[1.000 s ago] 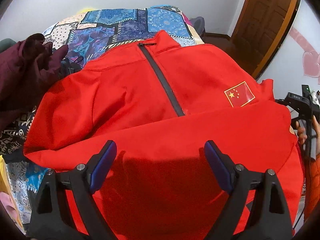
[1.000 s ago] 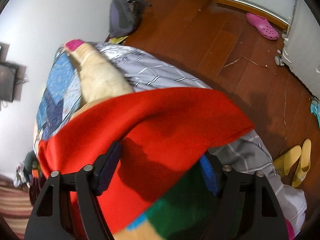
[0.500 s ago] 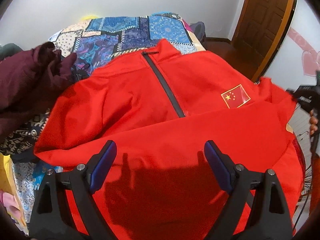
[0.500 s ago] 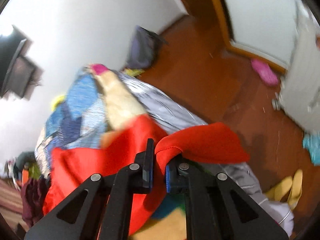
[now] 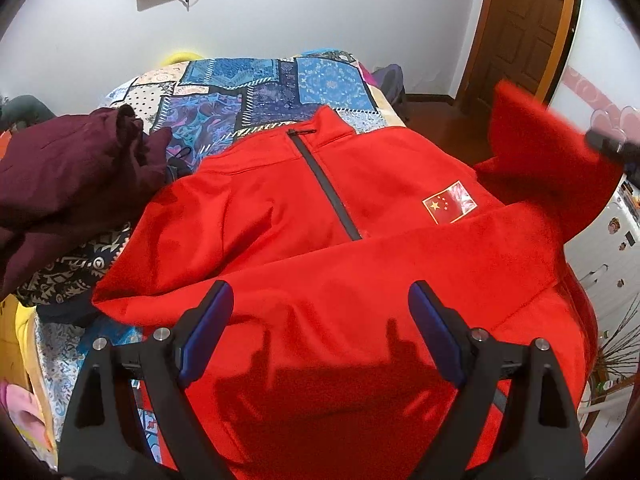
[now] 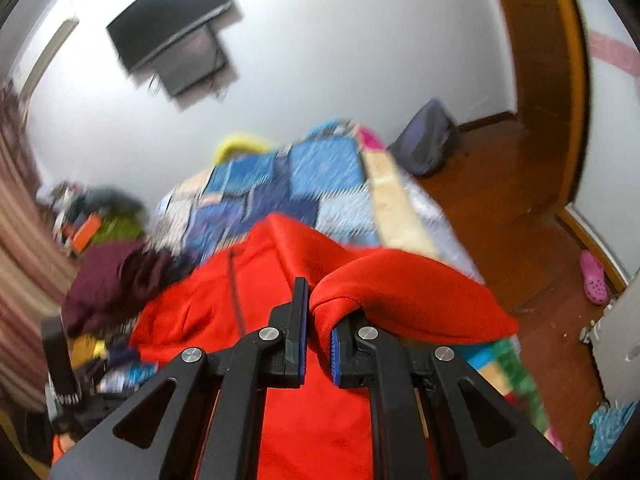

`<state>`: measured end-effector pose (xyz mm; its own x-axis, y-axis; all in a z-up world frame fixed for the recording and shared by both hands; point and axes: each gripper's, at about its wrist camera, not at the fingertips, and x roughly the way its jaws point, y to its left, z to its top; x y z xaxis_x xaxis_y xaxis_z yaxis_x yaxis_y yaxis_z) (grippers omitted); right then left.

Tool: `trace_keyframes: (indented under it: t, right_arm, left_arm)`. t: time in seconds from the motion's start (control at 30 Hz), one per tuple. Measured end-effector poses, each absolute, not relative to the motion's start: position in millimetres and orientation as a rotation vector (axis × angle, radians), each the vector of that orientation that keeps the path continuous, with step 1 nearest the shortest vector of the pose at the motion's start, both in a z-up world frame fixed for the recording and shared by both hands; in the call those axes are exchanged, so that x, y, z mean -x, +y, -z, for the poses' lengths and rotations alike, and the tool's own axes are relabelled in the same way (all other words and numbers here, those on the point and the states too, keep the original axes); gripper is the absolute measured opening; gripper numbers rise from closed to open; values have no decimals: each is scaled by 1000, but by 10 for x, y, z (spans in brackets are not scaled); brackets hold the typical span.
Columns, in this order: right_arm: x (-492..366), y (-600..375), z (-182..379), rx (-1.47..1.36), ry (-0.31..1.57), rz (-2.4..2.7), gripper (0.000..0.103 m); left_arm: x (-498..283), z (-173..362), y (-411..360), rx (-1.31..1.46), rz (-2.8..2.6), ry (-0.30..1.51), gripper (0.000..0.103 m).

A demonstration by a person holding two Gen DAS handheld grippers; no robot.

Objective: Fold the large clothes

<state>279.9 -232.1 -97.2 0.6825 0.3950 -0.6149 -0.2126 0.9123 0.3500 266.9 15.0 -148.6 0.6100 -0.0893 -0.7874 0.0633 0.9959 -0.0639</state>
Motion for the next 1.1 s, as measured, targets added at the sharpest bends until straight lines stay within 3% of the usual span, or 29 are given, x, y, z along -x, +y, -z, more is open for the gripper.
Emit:
trace_keyframes:
  t: [0.37,0.47,0.53,0.8,0.87,0.93,1.1]
  right_arm:
    - [-2688,-1966,1841,-180,1053,-337,10]
    - [-2609,-1984,1801,-179,1078,-379,23]
    - [-2562,-2022,1719,-190,1063,-393,40]
    - [-2467,-2316,1352,-235,936,-346,49]
    - [-2495,-2426,1280,-275,898,-321,57]
    - [-2544,-2562,1239,-317,860,-277,72]
    - [-2770,-2911,1403,-434,874,-169,74]
  left_arm:
    - [-2510,1611,323,64,84,941,89]
    - [-2499,1658,313,55,80,948,89]
    - [-2494,1680,303,50,79,951,89]
    - [-2497,1667,200,32,93,941,89]
    - [-2499,1650,165,27,99,935,89]
    - [-2500,1637,145,26,103,932,89]
    - [-2528,1633,102,26,107,930,89]
